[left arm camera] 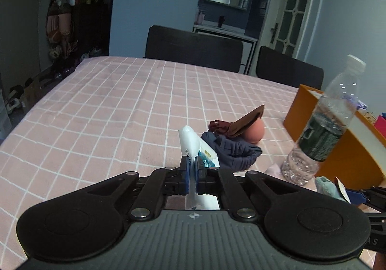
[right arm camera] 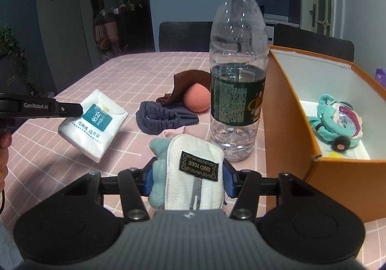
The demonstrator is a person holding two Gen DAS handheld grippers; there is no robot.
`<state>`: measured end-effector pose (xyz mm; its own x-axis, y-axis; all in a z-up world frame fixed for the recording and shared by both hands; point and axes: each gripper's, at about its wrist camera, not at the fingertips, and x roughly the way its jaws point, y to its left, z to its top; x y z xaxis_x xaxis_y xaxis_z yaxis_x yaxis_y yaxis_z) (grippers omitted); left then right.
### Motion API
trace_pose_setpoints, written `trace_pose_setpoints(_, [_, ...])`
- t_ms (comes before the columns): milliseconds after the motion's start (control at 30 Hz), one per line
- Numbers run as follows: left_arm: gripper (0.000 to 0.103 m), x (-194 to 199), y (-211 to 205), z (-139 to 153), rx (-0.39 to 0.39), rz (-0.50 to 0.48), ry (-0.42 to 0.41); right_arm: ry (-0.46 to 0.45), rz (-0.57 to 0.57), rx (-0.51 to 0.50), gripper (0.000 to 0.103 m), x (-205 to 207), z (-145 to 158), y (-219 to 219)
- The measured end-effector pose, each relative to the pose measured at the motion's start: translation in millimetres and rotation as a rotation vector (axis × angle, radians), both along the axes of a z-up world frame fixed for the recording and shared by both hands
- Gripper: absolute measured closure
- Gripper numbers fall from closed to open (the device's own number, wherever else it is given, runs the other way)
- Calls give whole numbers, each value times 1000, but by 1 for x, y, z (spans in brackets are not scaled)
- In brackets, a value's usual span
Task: Organize soft objects
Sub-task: 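Close the left tool on the white tissue pack and lift it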
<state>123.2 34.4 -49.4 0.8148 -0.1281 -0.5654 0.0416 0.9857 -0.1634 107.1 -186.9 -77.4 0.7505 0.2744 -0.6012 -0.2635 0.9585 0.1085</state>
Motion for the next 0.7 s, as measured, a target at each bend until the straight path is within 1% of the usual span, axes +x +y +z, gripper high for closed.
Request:
trace_pose_setpoints(300, [100, -32, -4, 21, -3, -102, -36, -3, 8, 34, 50, -19, 12, -9])
trace_pose_setpoints(433, [100, -42, -8, 26, -10, -146, -38, 23, 24, 63, 50, -24, 13, -12])
trace_pose_setpoints(700, [100, -59, -21, 27, -26, -239, -28, 41, 17, 45, 51, -42, 13, -21])
